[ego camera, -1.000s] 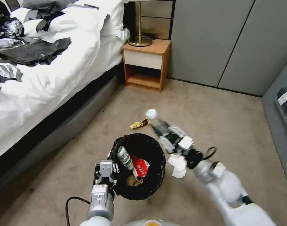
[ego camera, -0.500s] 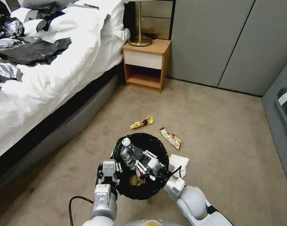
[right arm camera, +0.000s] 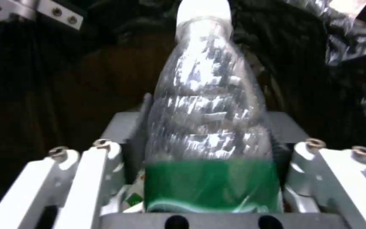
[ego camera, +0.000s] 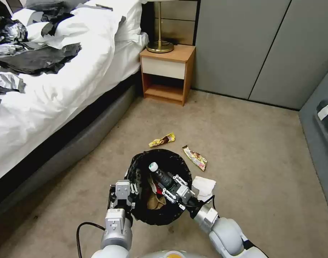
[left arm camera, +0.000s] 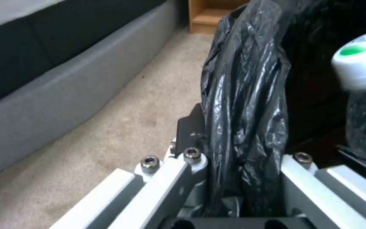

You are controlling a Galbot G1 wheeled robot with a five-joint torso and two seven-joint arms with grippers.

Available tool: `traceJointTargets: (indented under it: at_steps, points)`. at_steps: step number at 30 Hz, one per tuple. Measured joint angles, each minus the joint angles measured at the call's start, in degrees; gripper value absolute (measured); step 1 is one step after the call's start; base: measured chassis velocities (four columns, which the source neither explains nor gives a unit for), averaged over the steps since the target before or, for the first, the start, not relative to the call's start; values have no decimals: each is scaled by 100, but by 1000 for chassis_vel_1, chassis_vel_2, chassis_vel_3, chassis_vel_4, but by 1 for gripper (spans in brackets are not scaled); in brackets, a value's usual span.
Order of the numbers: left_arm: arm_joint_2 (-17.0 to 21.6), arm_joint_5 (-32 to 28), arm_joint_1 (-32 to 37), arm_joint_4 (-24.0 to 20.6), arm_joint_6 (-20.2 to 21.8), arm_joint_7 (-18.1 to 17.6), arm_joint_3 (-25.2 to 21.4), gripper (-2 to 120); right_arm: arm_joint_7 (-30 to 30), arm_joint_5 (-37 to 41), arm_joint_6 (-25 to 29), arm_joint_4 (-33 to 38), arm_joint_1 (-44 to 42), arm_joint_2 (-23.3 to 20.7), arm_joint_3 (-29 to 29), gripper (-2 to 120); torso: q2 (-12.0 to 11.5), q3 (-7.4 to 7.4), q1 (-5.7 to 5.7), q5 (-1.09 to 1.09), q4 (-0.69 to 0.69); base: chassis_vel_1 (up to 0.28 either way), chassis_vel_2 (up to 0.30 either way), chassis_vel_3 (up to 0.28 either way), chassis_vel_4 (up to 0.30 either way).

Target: Pick up the trash bin, then pick up the garbage from the floor and place it into the trash bin.

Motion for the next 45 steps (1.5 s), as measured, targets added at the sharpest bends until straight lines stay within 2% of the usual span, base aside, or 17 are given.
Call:
traceJointTargets:
  at_steps: [2,3,6,8,10,13,16,18,22,25,26,29,34,37,45]
  points:
    - [7,-2,8,-21,1,0,-11,2,0,-2,-22,52,-18,0,4,68,0,0,0,0,0,0,0,0,0]
    - [7,-2,8,-21,1,0,-11,2,0,-2,-22,52,-18,0,4,68,0,0,0,0,0,0,0,0,0]
    - [9,-3,13,-31,2,0,-12,2,-2,-11,-34,114,-45,3,22,81,0,0,0,0,0,0,0,0,0]
    - [9,-3,13,-31,2,0,-10,2,-4,-12,-37,133,-53,3,28,84,0,0,0,0,0,0,0,0,0]
    - [8,-2,13,-31,2,1,-1,2,-8,-12,-41,201,-70,0,48,94,0,0,0,0,0,0,0,0,0]
    - [8,1,14,-31,3,1,5,2,-7,-11,-42,297,-86,-6,62,99,0,0,0,0,0,0,0,0,0]
    - [8,4,14,-31,3,2,6,2,14,-10,-42,511,-111,-12,72,100,0,0,0,0,0,0,0,0,0]
    - [8,8,0,9,4,2,-3,2,158,-9,-66,1067,-163,-11,77,100,0,0,0,0,0,0,0,0,0]
    - [8,13,-9,62,4,3,-10,2,272,7,-161,1503,-174,-2,97,100,0,0,0,0,0,0,0,0,0]
    - [1,20,-36,134,4,3,-18,2,608,99,-380,2439,-223,65,273,100,0,0,0,0,1,0,0,0,0]
    - [1,20,-36,134,4,3,-18,2,608,99,-380,2439,-223,65,273,100,0,0,0,0,1,0,0,0,0]
    - [3,15,-52,172,2,10,-64,2,999,65,-457,3009,-514,182,595,100,0,0,0,0,0,0,0,0,0]
    - [19,-34,-57,180,-4,10,-113,2,1581,-281,-508,3355,-1049,353,940,100,0,0,0,0,0,0,0,0,0]
    - [30,-97,-98,165,-7,9,-187,2,2225,-528,-612,3417,-1613,456,1097,100,0,0,0,0,-1,0,0,0,0]
    - [74,-235,-58,86,-47,-3,-266,2,2493,-767,-334,3071,-2197,586,1605,100,0,0,0,1,1,0,0,0,0]
